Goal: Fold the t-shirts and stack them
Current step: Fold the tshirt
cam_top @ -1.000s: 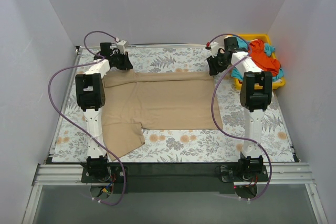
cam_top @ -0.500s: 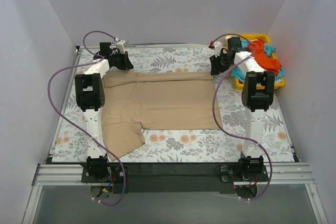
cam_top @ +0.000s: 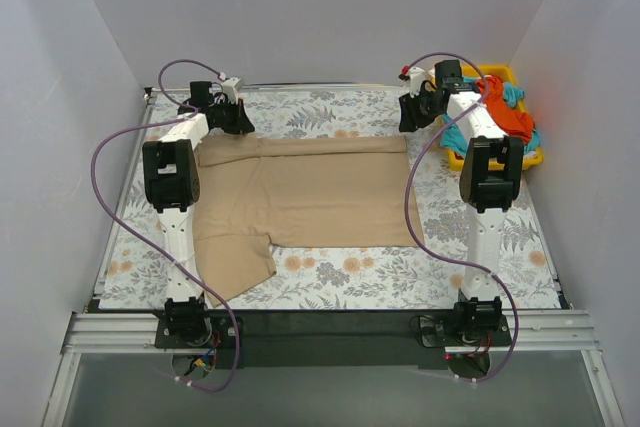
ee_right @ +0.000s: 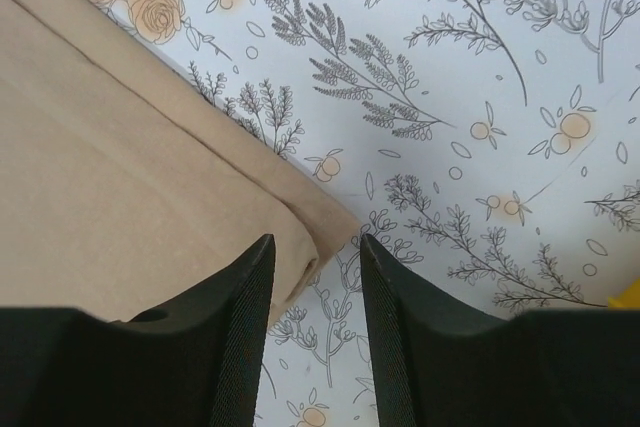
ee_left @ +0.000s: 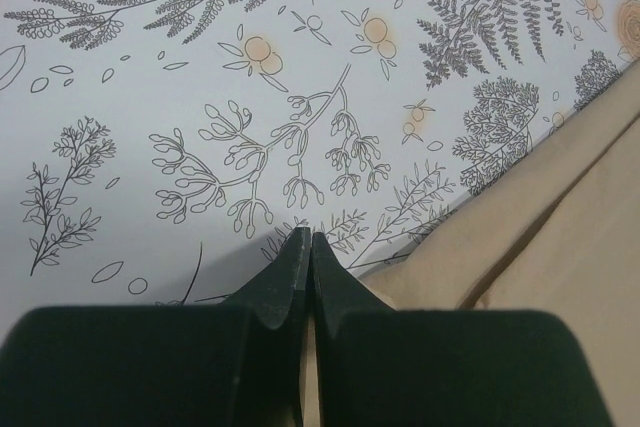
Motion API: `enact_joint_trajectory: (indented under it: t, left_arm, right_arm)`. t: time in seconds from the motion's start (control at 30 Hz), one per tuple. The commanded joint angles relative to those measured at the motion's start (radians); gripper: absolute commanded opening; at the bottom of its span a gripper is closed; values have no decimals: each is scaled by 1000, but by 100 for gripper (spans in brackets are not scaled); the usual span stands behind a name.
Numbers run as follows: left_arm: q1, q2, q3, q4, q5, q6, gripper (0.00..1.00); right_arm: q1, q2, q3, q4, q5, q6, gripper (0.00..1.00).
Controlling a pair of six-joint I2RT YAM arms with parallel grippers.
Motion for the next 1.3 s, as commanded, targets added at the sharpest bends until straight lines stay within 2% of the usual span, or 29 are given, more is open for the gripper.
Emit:
enact_joint_trajectory:
  t: [0.0, 0.27, 0.37, 0.4, 0.5, 0.63, 0.93, 1.27]
  left_arm:
    - [2, -93, -6, 4, 16, 1, 0]
    - [1, -90, -6, 6, 13, 4, 0]
    - [2, -86, -7, 9, 11, 1, 0]
    - [2, -89, -6, 7, 11, 1, 0]
    - [2, -95, -4, 9, 5, 1, 0]
    - [1, -110, -13, 9, 2, 9, 0]
    - [2, -202, -73, 6, 5, 20, 0]
    - [2, -463, -349, -17, -1, 96, 0]
  right_arm:
    - [-4, 29, 54, -2, -21, 26, 40]
    - [-4, 35, 16, -2, -24, 20, 36]
    - [-2, 34, 5, -2, -29, 18, 28]
    - [-4, 35, 3, -1, -28, 18, 21]
    - [-4, 29, 9, -1, -26, 18, 8]
    - [-4, 18, 8, -2, -18, 14, 1]
    - [-4, -47, -52, -1, -54, -5, 1]
    - [-5, -135, -173, -2, -61, -71, 1]
